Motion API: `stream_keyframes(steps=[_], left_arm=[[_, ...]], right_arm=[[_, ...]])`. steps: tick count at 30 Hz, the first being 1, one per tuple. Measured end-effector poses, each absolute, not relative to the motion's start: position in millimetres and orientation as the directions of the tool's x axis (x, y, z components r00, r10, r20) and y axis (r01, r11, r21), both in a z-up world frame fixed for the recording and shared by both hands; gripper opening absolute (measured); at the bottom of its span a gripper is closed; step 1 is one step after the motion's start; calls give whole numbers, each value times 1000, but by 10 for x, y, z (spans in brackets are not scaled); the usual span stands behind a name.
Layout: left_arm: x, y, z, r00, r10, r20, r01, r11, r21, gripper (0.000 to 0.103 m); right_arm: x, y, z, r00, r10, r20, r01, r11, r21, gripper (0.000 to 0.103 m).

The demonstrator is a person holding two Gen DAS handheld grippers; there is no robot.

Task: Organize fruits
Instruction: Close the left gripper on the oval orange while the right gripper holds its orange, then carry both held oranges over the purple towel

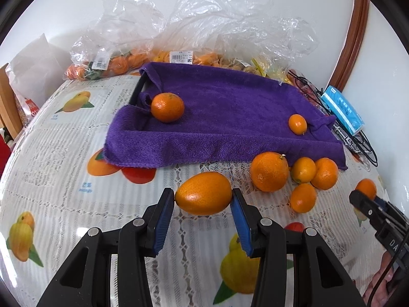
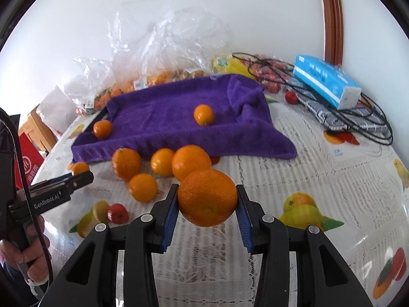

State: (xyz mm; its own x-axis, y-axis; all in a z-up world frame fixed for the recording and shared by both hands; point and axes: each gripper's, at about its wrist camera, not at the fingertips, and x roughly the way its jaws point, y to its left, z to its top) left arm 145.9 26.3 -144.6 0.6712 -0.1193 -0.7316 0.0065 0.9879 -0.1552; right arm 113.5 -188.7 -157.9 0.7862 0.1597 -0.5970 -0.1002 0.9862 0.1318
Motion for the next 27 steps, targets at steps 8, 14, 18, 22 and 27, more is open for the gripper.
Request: stream_keyframes(steps=[8, 14, 18, 22, 27], left_arm=[[1329, 390, -1213, 705, -134, -696, 0, 982, -189, 43], [1370, 483, -1080, 723, -120, -680, -9, 983, -183, 43], [1466, 574, -996, 736, -110, -668, -25, 982, -189, 43], [1630, 637, -923, 745, -108, -658, -35, 979, -200, 43], [1884, 642, -846, 754, -95, -650, -41, 981, -190, 43]], right_arm=[[1164, -1714, -1251, 821, 202, -534, -151, 979, 138, 42], [1266, -1610, -1073, 841, 209, -499, -165, 978, 131, 42], [1380, -1601, -931, 857, 217, -467, -175, 976, 132, 42], [1561, -1599, -796, 868, 214, -448, -177, 976, 123, 42], [1823, -1589, -712, 871, 211, -443, -181, 977, 109, 42]])
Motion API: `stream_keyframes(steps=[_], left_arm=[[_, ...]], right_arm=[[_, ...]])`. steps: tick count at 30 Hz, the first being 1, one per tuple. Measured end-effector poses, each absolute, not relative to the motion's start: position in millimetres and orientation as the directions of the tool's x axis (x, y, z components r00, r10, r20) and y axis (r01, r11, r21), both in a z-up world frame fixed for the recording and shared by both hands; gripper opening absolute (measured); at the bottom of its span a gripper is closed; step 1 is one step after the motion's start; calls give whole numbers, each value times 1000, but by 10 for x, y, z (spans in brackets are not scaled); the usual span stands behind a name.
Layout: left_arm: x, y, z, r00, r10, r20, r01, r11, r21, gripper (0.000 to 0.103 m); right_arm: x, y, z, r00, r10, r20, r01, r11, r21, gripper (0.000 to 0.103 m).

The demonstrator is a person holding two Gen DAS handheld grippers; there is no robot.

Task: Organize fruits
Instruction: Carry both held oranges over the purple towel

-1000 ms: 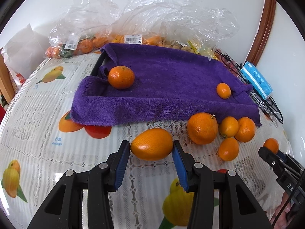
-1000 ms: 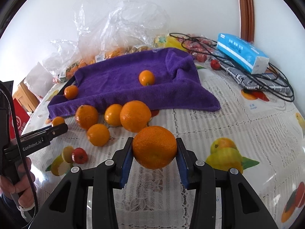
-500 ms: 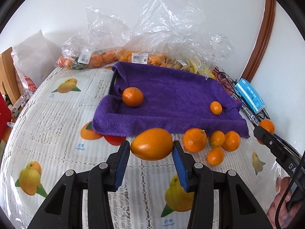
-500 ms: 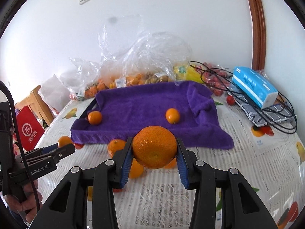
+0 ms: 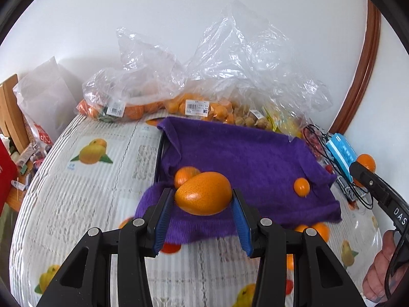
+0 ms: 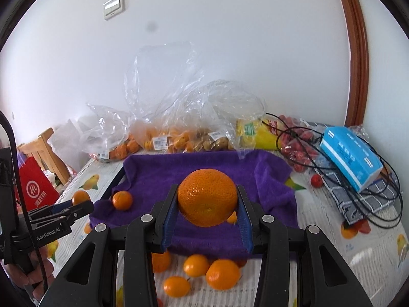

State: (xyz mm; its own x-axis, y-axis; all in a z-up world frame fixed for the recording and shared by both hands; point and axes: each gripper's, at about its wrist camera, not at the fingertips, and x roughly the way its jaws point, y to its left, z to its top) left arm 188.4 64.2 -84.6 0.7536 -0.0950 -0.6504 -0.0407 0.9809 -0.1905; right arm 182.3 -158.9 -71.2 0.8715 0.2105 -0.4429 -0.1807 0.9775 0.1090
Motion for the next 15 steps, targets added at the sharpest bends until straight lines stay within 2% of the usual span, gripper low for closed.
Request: stream_keyframes(steps=[10, 15], left_arm=[[2419, 525, -892, 761, -90, -643, -30, 984, -174, 43], [2511, 568, -1091, 748, -75, -659, -51, 984, -170, 43]], right_arm=[[2292, -1590, -773, 875, 198, -441, -174, 980, 97, 42], [2479, -1623, -1071, 842, 227, -489, -175, 973, 150, 42]])
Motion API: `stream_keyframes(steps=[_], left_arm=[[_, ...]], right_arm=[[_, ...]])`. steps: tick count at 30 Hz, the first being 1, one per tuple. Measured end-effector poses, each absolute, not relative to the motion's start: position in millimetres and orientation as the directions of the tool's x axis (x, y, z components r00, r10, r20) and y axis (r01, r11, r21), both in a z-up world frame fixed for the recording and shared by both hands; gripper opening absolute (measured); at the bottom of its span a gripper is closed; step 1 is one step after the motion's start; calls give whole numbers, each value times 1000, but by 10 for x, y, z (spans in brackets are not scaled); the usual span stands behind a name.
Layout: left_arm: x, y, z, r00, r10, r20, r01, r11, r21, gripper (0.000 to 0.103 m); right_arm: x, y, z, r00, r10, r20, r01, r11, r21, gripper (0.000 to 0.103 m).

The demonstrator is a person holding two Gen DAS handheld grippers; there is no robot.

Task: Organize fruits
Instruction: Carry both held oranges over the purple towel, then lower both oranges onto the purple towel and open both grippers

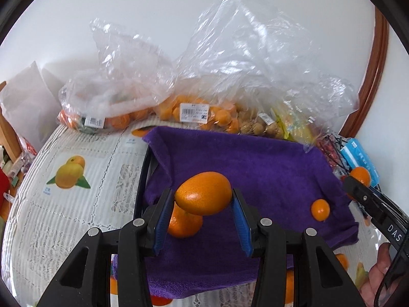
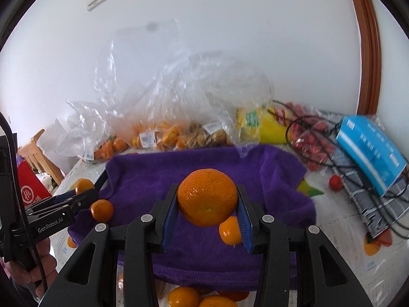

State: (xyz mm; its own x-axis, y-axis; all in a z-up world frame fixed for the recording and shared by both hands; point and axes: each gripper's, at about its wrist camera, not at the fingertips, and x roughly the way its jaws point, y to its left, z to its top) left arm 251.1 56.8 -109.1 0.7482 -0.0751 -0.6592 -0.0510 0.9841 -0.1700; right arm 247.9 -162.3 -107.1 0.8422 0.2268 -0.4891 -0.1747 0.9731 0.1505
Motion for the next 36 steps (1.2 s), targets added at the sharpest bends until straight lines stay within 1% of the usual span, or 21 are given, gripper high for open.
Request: stream_keyframes(steps=[2, 5, 9, 13, 16, 26, 30, 36], left_arm=[[2536, 598, -1148, 733, -89, -675, -54, 981, -189, 43], [2532, 608, -1180, 734, -95, -672, -54, 979, -197, 43], [2532, 562, -1224, 730, -105, -675, -40, 980, -196, 43], [2526, 482, -1230, 736, -90, -671, -26, 987, -161, 43], [2518, 450, -1226, 741, -99, -665, -11, 987, -160, 43], [2512, 404, -1255, 731, -160, -663, 33, 979, -200, 43], [2496, 355, -1259, 738, -142, -660, 37, 985, -171, 43], [2506, 340, -1276, 730, -156, -666, 40, 982, -185, 43]], right_arm=[[2514, -1612, -1153, 835, 214, -507, -165, 976, 141, 42], [2544, -1601, -1226, 828, 214, -519, -165, 976, 140, 42], [2553, -1554, -1276, 810, 266, -523, -205, 963, 174, 42], [2480, -1442, -1292, 820, 258, -511, -234, 966, 111, 42], [2475, -1390, -1318, 818, 247, -520, -241, 967, 80, 42], [2529, -1411, -1390, 798, 239, -553, -231, 969, 85, 42], [2557, -1422, -1423, 790, 231, -568, -224, 971, 83, 42], [2572, -1413, -1463, 780, 227, -583, -230, 971, 70, 42]])
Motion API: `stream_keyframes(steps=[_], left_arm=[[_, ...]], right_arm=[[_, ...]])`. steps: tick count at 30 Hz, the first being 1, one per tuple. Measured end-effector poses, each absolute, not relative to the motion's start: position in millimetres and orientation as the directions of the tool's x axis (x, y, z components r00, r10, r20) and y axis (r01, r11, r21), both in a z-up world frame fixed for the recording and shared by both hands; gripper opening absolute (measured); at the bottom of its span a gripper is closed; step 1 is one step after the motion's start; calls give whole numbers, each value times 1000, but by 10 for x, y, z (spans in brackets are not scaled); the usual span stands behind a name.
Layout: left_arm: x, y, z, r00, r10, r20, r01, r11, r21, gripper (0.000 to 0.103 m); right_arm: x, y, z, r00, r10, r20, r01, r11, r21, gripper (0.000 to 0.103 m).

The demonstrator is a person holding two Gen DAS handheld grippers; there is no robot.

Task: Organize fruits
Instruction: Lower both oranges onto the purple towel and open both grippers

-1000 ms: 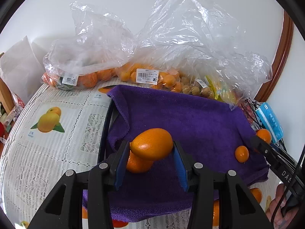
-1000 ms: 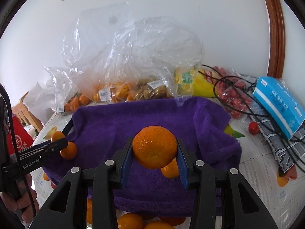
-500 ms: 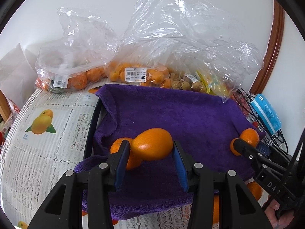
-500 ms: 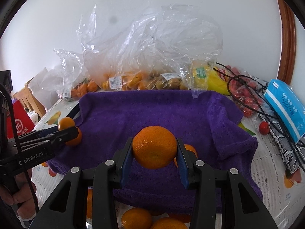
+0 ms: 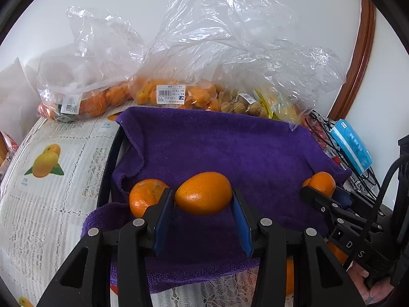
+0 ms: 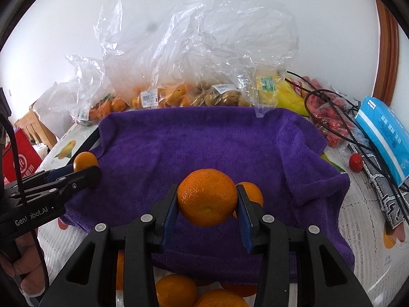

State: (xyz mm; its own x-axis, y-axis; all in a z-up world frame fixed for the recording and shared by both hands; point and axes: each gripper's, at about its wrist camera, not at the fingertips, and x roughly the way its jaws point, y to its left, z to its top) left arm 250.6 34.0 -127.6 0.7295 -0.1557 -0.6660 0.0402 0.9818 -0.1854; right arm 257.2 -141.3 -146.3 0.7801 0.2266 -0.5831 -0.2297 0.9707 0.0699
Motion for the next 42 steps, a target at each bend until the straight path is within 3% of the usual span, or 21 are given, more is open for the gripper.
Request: stream_keyframes(steps=[42], left_arm=[[2617, 321, -1409, 682, -190, -706, 41, 974, -222, 44]], right_arm=[[2481, -1409, -1407, 835, 196, -515, -215, 976, 24, 44]])
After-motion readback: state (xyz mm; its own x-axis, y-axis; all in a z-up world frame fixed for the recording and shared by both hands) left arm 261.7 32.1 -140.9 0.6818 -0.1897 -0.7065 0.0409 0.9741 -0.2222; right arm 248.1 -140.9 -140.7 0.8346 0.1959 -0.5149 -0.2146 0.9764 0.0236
